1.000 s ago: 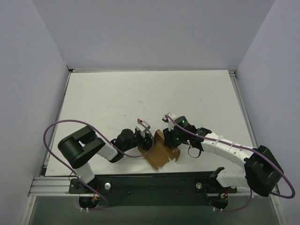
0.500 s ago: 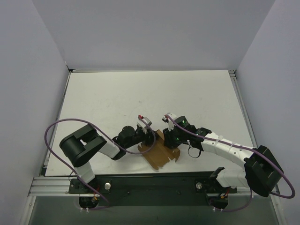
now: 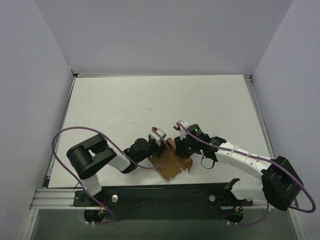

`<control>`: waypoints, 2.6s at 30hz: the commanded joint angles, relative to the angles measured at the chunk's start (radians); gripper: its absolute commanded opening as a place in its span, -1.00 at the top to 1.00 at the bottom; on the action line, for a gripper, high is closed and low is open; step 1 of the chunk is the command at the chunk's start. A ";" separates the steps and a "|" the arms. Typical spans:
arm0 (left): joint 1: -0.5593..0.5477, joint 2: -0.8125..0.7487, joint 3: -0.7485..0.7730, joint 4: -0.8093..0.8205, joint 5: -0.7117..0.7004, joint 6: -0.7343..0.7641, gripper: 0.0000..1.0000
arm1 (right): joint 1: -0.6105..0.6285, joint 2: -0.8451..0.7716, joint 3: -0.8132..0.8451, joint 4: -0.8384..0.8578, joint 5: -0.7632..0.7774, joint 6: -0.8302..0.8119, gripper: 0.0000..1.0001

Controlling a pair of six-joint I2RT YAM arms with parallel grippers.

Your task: Fold the paper box

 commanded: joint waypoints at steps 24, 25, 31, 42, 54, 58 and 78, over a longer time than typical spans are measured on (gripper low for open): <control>-0.123 0.049 0.132 -0.132 -0.573 -0.108 1.00 | 0.011 -0.026 -0.035 -0.013 -0.022 0.023 0.56; -0.123 0.049 0.132 -0.132 -0.576 -0.110 1.00 | 0.012 -0.027 -0.036 -0.013 -0.020 0.023 0.55; -0.140 0.059 0.134 -0.116 -0.616 -0.038 1.00 | 0.012 -0.044 -0.038 -0.016 -0.013 0.026 0.56; -0.200 0.111 0.144 -0.040 -0.742 0.119 1.00 | 0.011 -0.053 -0.039 -0.022 -0.016 0.026 0.55; -0.200 0.027 0.016 0.009 -0.650 0.059 1.00 | 0.009 -0.072 -0.010 -0.063 0.039 0.052 -0.17; -0.200 -0.051 -0.053 -0.049 -0.668 0.063 1.00 | 0.006 -0.133 0.034 -0.151 0.114 0.122 -0.40; -0.226 -0.208 -0.101 -0.312 -0.762 -0.091 1.00 | 0.006 -0.259 -0.007 -0.065 0.158 0.881 -0.18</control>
